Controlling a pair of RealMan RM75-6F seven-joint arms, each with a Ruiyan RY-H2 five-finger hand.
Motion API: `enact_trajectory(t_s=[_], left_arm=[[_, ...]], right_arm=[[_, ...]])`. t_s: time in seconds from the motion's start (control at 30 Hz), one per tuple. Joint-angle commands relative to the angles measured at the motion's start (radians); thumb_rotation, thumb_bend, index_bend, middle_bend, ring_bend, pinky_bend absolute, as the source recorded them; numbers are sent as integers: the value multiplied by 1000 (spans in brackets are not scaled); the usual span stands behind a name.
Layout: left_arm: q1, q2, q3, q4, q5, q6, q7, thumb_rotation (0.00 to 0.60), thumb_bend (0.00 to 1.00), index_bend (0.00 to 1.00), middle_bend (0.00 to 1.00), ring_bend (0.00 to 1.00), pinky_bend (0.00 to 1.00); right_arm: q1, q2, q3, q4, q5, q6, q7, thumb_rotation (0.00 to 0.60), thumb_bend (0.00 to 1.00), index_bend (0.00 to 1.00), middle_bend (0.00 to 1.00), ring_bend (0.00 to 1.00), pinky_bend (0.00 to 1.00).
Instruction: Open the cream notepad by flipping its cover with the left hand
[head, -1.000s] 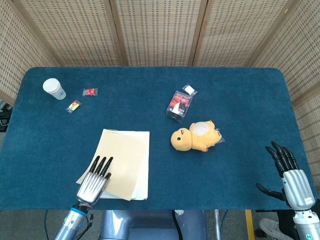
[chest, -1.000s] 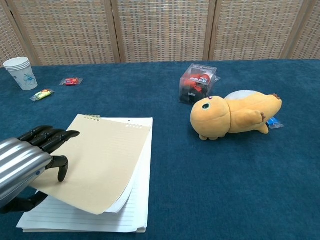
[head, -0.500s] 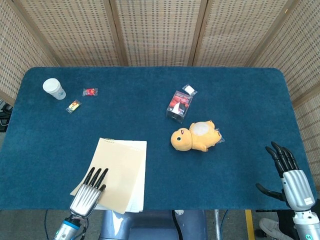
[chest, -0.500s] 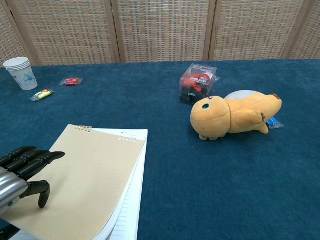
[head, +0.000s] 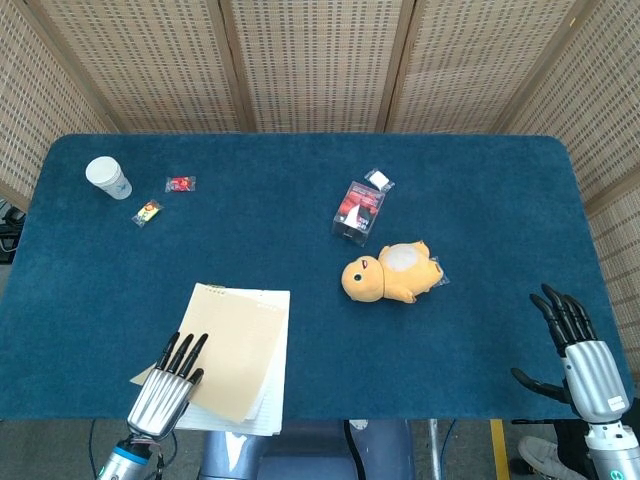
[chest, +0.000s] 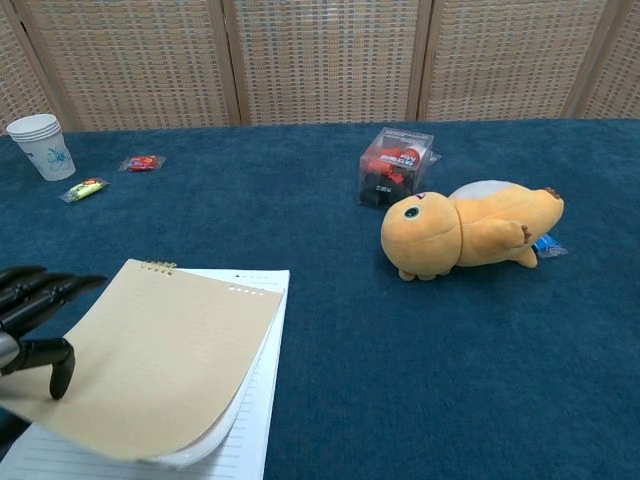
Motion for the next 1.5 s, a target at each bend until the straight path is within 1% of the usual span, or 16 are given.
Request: enact_trajectory(t_s=[0.03,0.07,0.1,0.13,0.23,0.27,0.33,0.43,0.57,0.67,0.7,0.8,1.0,1.2,1.5], left_arm=[[-23,23,-52,-50,1,-7,20,600,579,805,0,0,0],[-36,35,-80,-76,-4,-15,31,600,579,805,0,0,0],[-44,42,-96,-92,-9,-21,39,600,579,806,0,0,0],[-58,53,-126,-116,-15,-29,52,600,579,807,0,0,0],[-87,72,-184,-155,-32,-50,84,600,579,809,0,0,0],[-104,81,-216,-174,-49,-66,99,600,579,809,0,0,0],[-124,91,-254,-196,-78,-90,119,600,579,810,0,0,0],[-168,100,-332,-219,-144,-139,156,600,579,810,0,0,0],[-226,87,-425,-214,-240,-193,182,600,579,810,0,0,0],[-258,72,-471,-196,-285,-215,187,600,579,810,0,0,0],[-278,62,-496,-180,-304,-228,185,600,579,810,0,0,0],[-328,36,-551,-134,-361,-259,179,600,579,810,0,0,0],[-417,-15,-628,-54,-474,-306,187,600,579,809,0,0,0],[-507,-76,-664,67,-556,-347,194,600,579,809,0,0,0],[-657,-176,-731,285,-587,-385,128,600,576,805,0,0,0]], right_arm=[[0,0,0,1,2,-2,1,600,0,9,0,0,0],[1,0,0,1,3,-3,1,600,0,9,0,0,0],[1,0,0,1,3,-4,1,600,0,8,0,0,0],[2,0,0,1,3,-5,1,600,0,9,0,0,0],[1,0,2,2,4,-3,2,600,0,9,0,0,0],[1,0,2,2,5,-2,3,600,0,9,0,0,0],[1,0,2,3,5,-2,5,600,0,9,0,0,0],[0,1,3,4,5,-1,5,600,0,9,0,0,0],[2,0,3,6,9,-6,4,600,0,9,0,0,0],[4,-1,4,7,12,-12,4,600,0,9,0,0,0],[6,-3,5,10,15,-17,6,600,0,9,0,0,0],[13,-6,10,20,32,-33,15,600,0,9,0,0,0],[26,-14,18,36,64,-69,18,600,0,9,0,0,0],[31,-19,29,47,96,-88,21,600,0,9,0,0,0],[40,-24,40,61,126,-112,27,600,0,9,0,0,0]])
